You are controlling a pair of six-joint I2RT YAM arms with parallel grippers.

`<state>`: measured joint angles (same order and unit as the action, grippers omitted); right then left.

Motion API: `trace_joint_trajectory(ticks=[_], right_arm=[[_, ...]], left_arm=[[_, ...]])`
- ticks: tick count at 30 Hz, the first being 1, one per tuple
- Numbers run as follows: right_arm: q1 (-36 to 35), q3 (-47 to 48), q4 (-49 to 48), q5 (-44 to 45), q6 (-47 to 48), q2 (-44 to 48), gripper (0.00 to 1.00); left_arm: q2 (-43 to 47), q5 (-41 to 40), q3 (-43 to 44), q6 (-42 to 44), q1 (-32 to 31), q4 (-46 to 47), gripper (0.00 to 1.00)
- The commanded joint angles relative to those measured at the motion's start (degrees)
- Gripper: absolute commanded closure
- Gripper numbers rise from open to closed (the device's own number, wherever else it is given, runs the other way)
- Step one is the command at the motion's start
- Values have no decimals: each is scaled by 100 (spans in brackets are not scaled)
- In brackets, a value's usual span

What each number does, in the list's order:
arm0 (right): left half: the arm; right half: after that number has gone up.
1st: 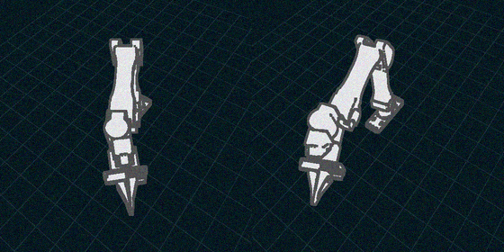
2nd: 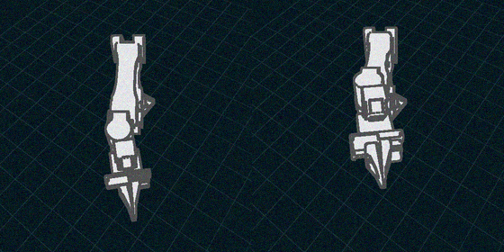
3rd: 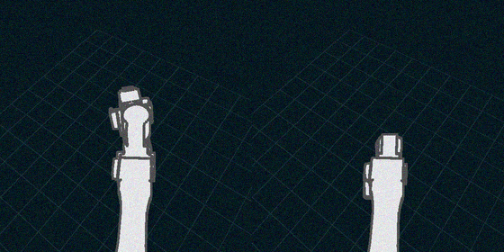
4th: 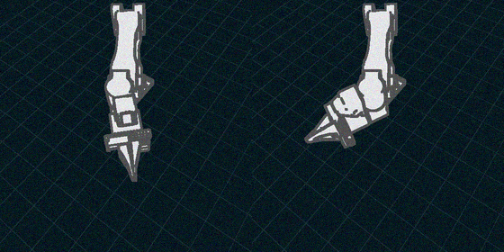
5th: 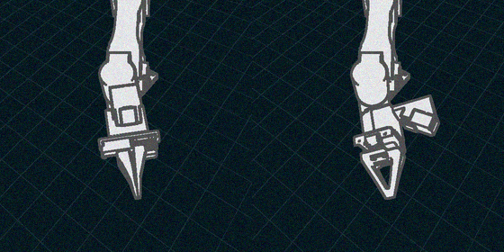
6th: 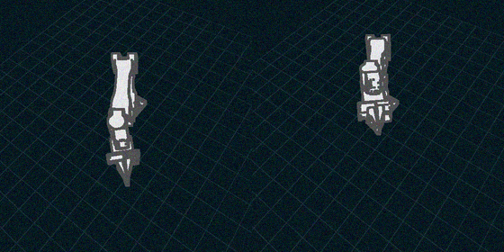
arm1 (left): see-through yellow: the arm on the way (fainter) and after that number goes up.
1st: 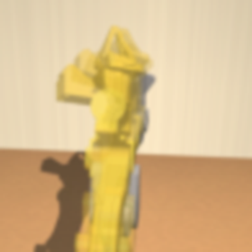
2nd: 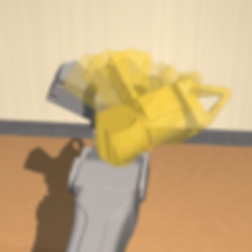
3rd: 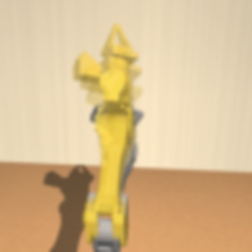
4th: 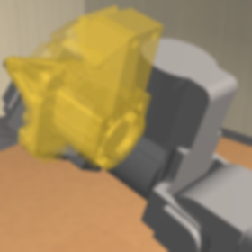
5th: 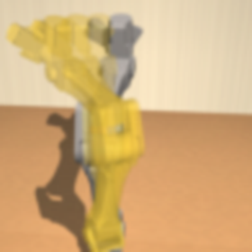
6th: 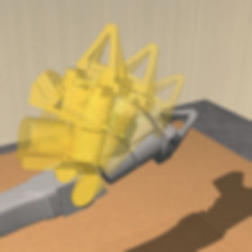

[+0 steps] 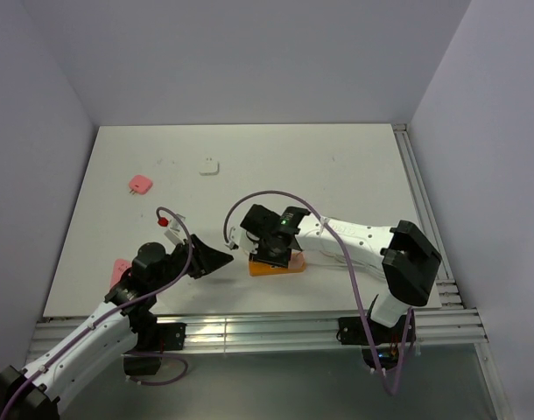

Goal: Insert the plug

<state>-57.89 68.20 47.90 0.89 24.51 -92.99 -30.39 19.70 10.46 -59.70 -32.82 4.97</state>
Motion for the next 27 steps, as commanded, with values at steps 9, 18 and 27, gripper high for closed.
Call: trace_joint_trajectory(ticks=[9, 18, 27], right_arm=[[-47, -387, -623, -325, 352, 237, 100], [-47, -606, -791, -554, 467, 404, 100], [-47, -826, -747, -695, 572, 396, 100]], left_arm=[[60, 121, -35, 29, -5, 215, 41], [-2, 121, -35, 38, 3, 241, 41], [-54, 95, -35, 46, 3, 276, 41]])
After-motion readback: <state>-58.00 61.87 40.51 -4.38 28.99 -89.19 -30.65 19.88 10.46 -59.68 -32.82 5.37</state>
